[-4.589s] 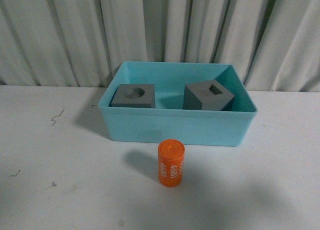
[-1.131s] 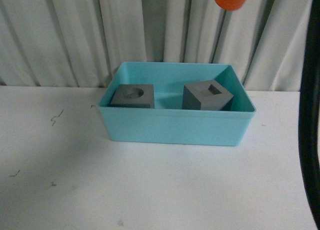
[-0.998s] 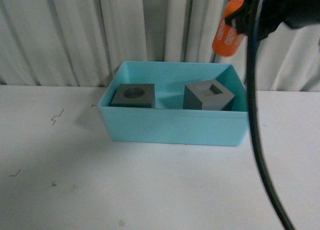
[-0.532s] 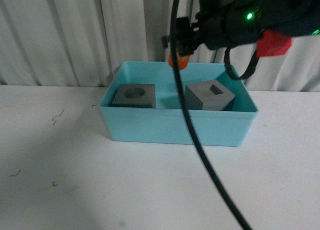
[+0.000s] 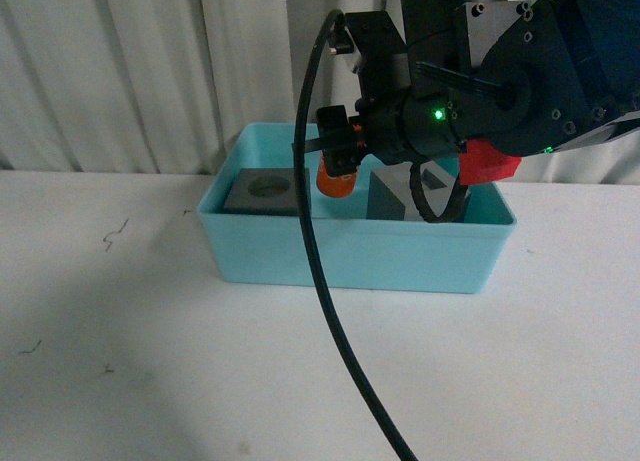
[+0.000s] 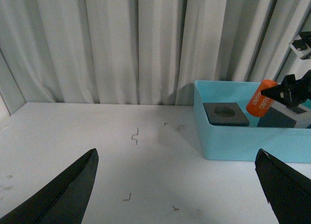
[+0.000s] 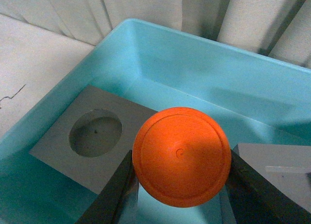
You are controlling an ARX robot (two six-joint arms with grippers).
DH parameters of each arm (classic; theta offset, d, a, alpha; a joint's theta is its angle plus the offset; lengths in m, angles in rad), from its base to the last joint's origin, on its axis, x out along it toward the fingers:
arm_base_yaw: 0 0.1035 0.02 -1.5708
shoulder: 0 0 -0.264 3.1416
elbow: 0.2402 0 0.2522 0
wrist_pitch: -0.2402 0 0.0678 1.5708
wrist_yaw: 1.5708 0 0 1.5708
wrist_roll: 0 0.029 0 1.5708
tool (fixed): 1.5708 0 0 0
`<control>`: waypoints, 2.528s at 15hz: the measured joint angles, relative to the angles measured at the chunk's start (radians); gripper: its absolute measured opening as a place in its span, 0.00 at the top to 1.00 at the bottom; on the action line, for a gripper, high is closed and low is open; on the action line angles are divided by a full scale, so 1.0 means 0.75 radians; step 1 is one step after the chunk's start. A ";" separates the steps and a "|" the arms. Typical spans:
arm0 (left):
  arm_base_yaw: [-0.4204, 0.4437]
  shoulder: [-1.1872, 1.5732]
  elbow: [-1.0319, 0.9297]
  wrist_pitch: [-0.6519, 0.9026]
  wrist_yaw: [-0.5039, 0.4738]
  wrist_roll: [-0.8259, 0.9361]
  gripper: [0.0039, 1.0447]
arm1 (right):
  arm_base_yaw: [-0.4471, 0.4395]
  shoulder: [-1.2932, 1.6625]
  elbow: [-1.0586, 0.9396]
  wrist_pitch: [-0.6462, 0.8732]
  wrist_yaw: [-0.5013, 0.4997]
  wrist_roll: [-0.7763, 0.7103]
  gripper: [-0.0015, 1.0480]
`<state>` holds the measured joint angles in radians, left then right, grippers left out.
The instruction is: Place gray and orange parts in blue box
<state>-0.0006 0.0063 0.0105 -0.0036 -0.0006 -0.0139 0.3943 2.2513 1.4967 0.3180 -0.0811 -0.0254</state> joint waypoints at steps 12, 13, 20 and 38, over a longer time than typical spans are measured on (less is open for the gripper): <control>0.000 0.000 0.000 0.000 0.000 0.000 0.06 | -0.003 0.115 0.053 -0.103 0.020 0.034 0.27; 0.000 0.000 0.000 0.000 0.000 0.000 0.06 | -0.004 0.115 0.053 -0.098 0.020 0.033 0.15; 0.000 0.000 0.000 0.000 0.000 0.000 0.06 | -0.050 -0.242 -0.252 0.130 0.014 -0.033 0.06; 0.001 0.000 0.000 -0.001 -0.001 0.000 0.06 | -0.365 -2.185 -1.979 0.385 0.276 0.043 0.98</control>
<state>-0.0002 0.0063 0.0105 -0.0040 -0.0010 -0.0139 0.1204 0.6128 0.0124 0.6064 0.1261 0.0067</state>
